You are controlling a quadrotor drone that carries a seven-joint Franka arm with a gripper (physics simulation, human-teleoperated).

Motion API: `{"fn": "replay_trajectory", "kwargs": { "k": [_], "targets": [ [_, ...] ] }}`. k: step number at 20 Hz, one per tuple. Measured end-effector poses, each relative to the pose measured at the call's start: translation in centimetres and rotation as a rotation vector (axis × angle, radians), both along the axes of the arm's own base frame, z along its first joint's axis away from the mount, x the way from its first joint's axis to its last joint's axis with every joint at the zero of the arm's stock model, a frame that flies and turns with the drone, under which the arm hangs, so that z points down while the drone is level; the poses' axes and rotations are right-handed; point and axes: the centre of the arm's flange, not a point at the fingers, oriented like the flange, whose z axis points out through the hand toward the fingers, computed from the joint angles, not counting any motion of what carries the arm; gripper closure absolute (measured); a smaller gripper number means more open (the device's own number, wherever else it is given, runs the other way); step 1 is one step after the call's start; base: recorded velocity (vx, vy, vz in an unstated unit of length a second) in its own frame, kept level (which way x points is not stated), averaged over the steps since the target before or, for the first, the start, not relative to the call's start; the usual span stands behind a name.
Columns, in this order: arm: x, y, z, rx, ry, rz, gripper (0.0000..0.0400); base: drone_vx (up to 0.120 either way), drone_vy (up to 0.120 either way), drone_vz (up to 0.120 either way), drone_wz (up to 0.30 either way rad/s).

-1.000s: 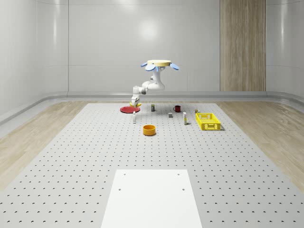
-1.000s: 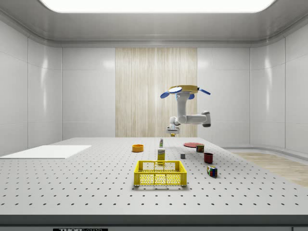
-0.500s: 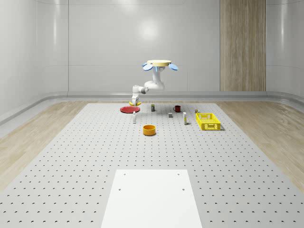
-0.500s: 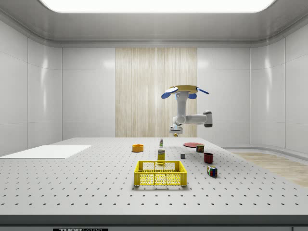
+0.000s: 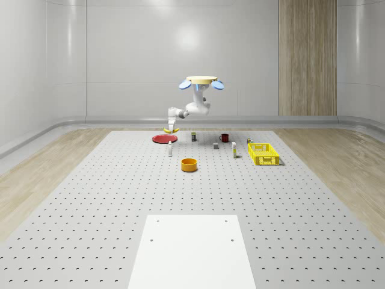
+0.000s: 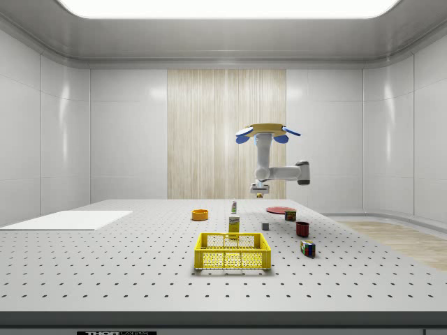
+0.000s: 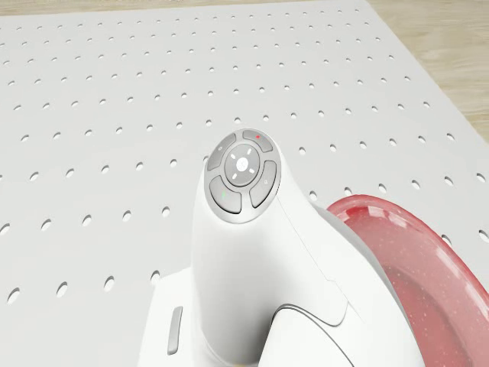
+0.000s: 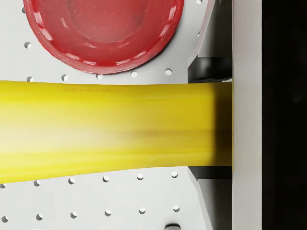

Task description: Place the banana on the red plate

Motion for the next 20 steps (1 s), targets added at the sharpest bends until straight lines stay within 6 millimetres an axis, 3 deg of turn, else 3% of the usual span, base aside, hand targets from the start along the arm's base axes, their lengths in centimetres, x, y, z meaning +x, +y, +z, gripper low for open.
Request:
{"fn": "replay_trajectory", "kwargs": {
  "k": [17,20],
  "targets": [
    [-0.01,0.00,0.01,0.003,0.000,-0.510,0.0210,0.000,0.000,0.000,-0.300],
    [-0.01,-0.12,0.01,0.004,0.000,-0.594,0.0210,0.093,0.000,0.000,-0.133]
  ]
}}
